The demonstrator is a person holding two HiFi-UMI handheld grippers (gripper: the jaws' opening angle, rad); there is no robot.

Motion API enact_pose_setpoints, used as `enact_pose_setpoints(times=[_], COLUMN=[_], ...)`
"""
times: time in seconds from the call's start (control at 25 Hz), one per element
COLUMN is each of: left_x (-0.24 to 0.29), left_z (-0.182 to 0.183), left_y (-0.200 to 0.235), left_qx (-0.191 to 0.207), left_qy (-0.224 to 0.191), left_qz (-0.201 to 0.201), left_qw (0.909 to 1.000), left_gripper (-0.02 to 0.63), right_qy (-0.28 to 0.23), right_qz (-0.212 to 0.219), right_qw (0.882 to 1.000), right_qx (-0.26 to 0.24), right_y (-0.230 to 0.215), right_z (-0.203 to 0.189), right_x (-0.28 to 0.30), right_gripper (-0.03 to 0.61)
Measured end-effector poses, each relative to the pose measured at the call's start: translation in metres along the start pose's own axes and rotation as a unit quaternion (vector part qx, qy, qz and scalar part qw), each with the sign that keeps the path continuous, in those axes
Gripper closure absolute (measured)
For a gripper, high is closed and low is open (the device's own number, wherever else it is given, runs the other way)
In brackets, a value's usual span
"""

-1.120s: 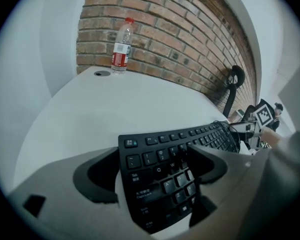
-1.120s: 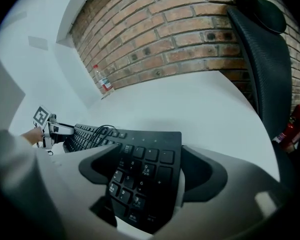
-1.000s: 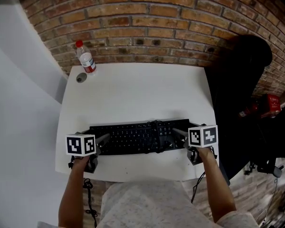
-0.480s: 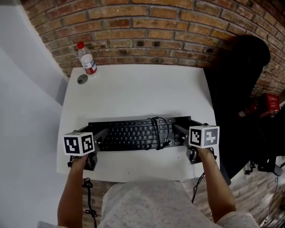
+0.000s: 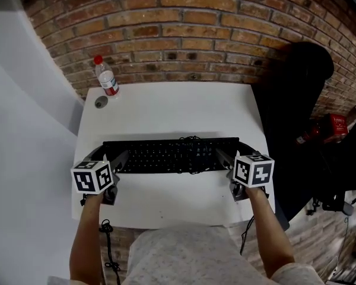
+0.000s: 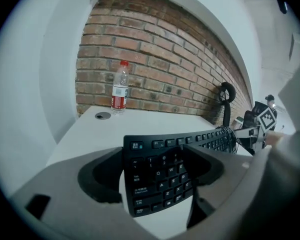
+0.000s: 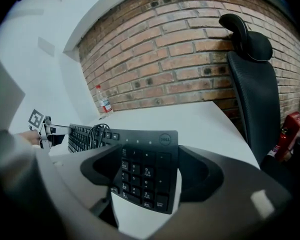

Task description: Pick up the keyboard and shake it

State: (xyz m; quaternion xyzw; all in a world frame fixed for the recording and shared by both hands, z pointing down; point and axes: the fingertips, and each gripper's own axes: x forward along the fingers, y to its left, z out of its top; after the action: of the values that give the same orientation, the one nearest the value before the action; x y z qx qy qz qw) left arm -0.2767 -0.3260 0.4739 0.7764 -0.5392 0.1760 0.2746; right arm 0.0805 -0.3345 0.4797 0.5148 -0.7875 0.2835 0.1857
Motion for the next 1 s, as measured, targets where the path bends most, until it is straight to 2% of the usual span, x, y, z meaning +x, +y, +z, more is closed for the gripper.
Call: enact_pose_setpoints(times=[0.2, 0.28, 0.36, 0.48, 0.6, 0.72, 1.0], left_x=[0.001, 0.001, -0.001, -0.004, -0.007, -0.01, -0.017], left_z=[0.01, 0.012, 0.013, 0.013, 0.013, 0.012, 0.009], left_y=[0.006, 0.008, 0.008, 0.007, 0.009, 0.01, 0.01], left_qx=[0.005, 0.007, 0.01, 0.016, 0.022, 0.027, 0.034], left_qy=[-0.006, -0.005, -0.004, -0.007, -0.01, -0.007, -0.006], left_qz=[-0.014, -0.017, -0.024, -0.038, -0.053, -0.058, -0.067], left_qw=[0.9999, 0.9998, 0.9996, 0.9991, 0.9983, 0.9979, 0.9972], left_gripper=[0.268, 0.268, 0.27, 0.286, 0.328, 0.359, 0.363], right_qy=[-0.017, -0.016, -0.013, -0.012, -0.014, -0.018, -0.027], right_qz=[0.016, 0.026, 0.029, 0.027, 0.024, 0.021, 0.007], right_qw=[1.0, 1.0, 0.999, 0.999, 0.999, 0.999, 0.999], right_qx=[-0.003, -0.003, -0.005, -0.012, -0.021, -0.027, -0.032], right_y=[0.004, 0.005, 0.005, 0.004, 0.002, 0.003, 0.009], right_z=[0.008, 0.009, 0.01, 0.01, 0.01, 0.011, 0.005], right_x=[-0.002, -0.005, -0.007, -0.01, -0.013, -0.017, -0.026], right_gripper=[0.228, 0.266, 0.276, 0.279, 0.309, 0.311, 0.311])
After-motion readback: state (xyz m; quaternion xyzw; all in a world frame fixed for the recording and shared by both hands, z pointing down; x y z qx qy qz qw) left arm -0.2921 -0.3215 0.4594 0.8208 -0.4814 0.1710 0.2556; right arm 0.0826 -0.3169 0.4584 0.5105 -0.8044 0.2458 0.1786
